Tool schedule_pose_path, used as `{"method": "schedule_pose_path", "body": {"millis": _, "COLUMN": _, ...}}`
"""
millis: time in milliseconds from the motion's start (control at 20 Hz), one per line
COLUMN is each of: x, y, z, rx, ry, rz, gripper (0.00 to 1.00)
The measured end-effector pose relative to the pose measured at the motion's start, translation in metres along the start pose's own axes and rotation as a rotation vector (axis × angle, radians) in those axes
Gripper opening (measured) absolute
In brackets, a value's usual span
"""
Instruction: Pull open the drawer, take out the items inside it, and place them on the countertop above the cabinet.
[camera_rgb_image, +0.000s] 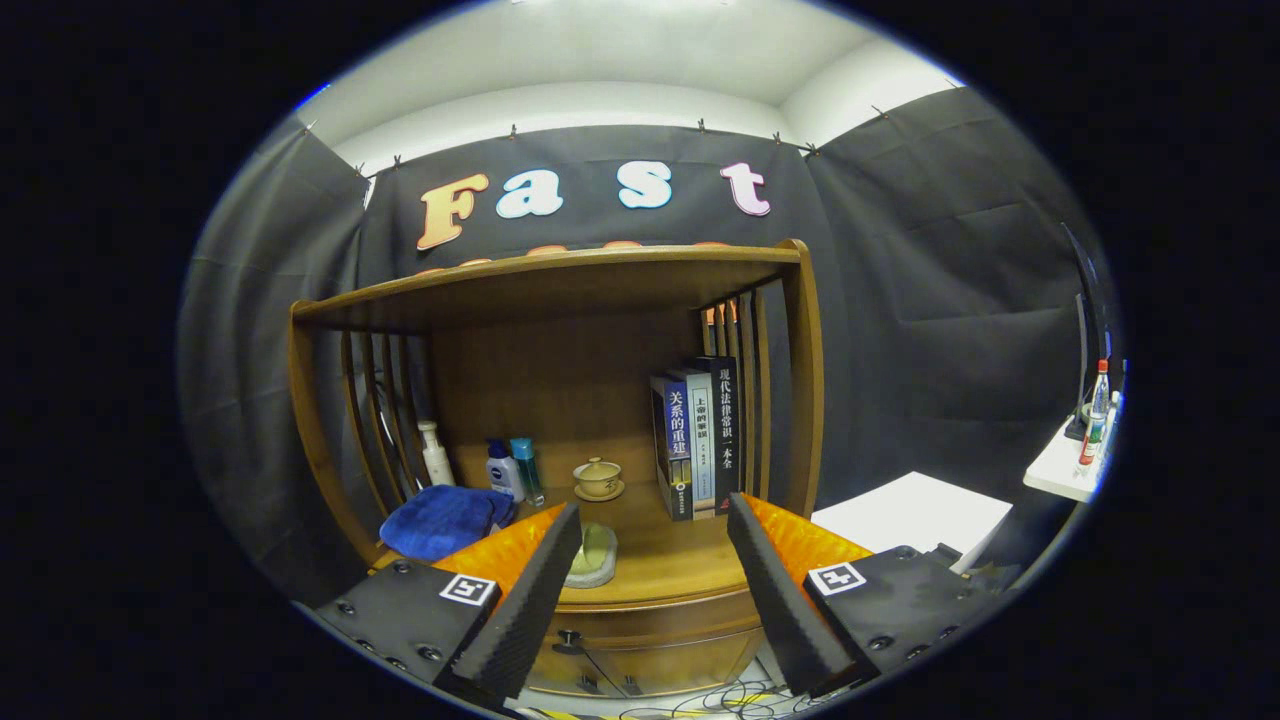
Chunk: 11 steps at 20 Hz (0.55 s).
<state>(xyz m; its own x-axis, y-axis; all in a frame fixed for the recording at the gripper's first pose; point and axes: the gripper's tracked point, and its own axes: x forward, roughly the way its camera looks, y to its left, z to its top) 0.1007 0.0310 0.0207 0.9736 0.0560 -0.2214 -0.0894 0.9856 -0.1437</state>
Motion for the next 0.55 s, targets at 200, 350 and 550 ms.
{"method": "schedule_pose_path", "body": {"millis": 200, "x": 0.0, "y": 0.0044, "z": 0.0, "rx": 0.002, "ry": -0.008, "rz": 0.012, "gripper": 0.98}}
{"method": "schedule_pose_path", "body": {"millis": 350, "x": 0.0005, "y": 0.0051, "z": 0.002, "rx": -0.002, "ry": -0.014, "rz": 0.01, "gripper": 0.98}}
{"method": "schedule_pose_path", "body": {"millis": 550, "x": -0.0013, "y": 0.0037, "z": 0.0038, "rx": -0.006, "ry": -0.021, "rz": 0.004, "gripper": 0.98}}
